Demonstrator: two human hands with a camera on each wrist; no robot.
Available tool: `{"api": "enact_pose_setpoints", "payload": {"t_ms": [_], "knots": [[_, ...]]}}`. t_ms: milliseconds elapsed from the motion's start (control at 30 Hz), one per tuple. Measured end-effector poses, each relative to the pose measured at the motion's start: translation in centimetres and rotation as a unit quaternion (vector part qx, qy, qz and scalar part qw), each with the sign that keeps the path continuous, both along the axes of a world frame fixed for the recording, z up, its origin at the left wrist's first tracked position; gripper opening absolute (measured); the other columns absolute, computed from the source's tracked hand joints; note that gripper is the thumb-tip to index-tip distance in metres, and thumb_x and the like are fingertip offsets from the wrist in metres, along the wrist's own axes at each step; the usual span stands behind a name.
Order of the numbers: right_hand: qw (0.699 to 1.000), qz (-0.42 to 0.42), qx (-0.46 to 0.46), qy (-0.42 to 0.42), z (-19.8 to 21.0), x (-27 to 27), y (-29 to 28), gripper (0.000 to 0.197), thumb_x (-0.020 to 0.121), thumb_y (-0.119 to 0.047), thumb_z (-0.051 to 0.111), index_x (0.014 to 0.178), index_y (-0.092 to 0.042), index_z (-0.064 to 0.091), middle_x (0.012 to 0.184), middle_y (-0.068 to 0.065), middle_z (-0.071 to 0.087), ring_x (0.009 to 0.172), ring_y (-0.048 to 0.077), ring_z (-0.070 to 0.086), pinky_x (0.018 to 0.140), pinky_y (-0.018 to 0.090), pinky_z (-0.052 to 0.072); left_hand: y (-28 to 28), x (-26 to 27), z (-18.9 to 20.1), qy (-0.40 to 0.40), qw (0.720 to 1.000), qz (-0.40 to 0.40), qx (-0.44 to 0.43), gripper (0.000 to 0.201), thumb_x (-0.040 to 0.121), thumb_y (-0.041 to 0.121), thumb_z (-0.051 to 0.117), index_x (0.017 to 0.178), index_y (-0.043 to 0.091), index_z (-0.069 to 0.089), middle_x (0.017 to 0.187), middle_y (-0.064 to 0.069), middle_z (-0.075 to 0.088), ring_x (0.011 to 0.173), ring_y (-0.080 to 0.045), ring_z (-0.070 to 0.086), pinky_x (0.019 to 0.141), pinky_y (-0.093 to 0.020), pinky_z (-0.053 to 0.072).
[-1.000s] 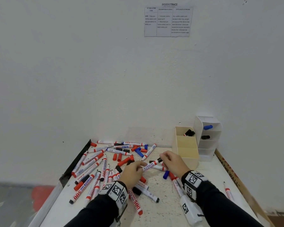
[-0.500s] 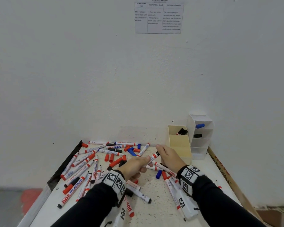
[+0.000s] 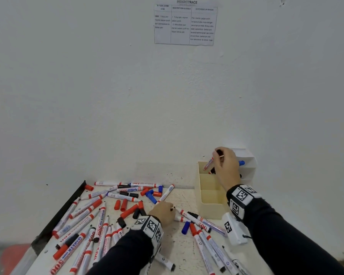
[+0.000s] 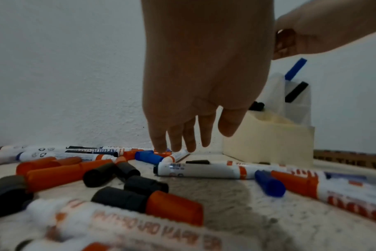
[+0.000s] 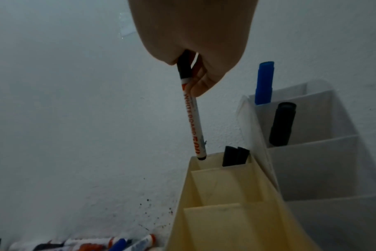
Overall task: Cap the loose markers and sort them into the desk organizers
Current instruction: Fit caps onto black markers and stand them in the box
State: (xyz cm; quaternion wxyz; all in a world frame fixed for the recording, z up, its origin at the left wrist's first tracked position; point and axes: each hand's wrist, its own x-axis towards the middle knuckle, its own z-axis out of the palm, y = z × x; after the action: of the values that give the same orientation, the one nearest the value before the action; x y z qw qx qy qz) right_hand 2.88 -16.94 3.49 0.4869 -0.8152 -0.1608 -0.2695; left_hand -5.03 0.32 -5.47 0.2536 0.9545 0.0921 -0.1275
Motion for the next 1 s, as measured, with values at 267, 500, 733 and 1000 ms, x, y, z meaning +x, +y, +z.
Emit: {"api": "enact_pose_setpoints", "payload": {"t_ms": [267, 500, 733, 1000], "knots": [[0.997, -0.001, -0.070, 0.045, -2.9, 1.9, -0.4, 0.018, 0.093, -0.009, 0.049, 0.111, -0.008, 0.052, 0.095, 0.003, 0.053, 0.084, 0.017, 0.053, 0.074, 0.018, 0.039, 1.1, 0.8, -1.6, -0.012, 0.974, -0.120, 0.194, 0.039, 0.094, 0.016, 0.046, 0.131, 0.025, 0.049, 0.133, -0.004, 0.044, 0.124, -0.024, 0.042, 0.105, -0.041, 0.036], [0.983, -0.024, -0.152, 0.101, -4.7, 3.5, 0.2, 0.015, 0.094, -0.008, 0.044, 0.105, -0.009, 0.054, 0.098, 0.005, 0.058, 0.089, 0.018, 0.054, 0.078, 0.024, 0.043, 1.6, 0.4, -1.9, -0.048, 0.967, -0.124, 0.219, 0.035, 0.090, 0.027, 0.054, 0.126, 0.027, 0.055, 0.137, -0.006, 0.036, 0.131, -0.027, 0.029, 0.108, -0.041, 0.031], [0.943, -0.019, -0.252, 0.218, -5.6, 3.4, 0.3, 0.040, 0.094, -0.005, 0.039, 0.133, -0.008, 0.041, 0.129, 0.014, 0.051, 0.120, 0.030, 0.047, 0.104, 0.040, 0.039, 1.7, 0.3, -0.6, -0.116, 0.988, -0.040, 0.090, 0.029, 0.093, 0.027, 0.051, 0.119, 0.017, 0.057, 0.125, -0.004, 0.050, 0.115, -0.018, 0.047, 0.099, -0.030, 0.042], [0.954, 0.006, -0.183, 0.238, -4.4, 3.3, 0.6, 0.041, 0.094, -0.008, 0.041, 0.135, -0.015, 0.039, 0.124, 0.014, 0.054, 0.112, 0.030, 0.053, 0.097, 0.037, 0.041, 4.4, -0.7, 2.2, -0.160, 0.946, 0.181, -0.217, 0.017, 0.090, 0.029, 0.057, 0.101, 0.016, 0.055, 0.095, -0.001, 0.060, 0.072, -0.012, 0.057, 0.073, -0.030, 0.055]]}}
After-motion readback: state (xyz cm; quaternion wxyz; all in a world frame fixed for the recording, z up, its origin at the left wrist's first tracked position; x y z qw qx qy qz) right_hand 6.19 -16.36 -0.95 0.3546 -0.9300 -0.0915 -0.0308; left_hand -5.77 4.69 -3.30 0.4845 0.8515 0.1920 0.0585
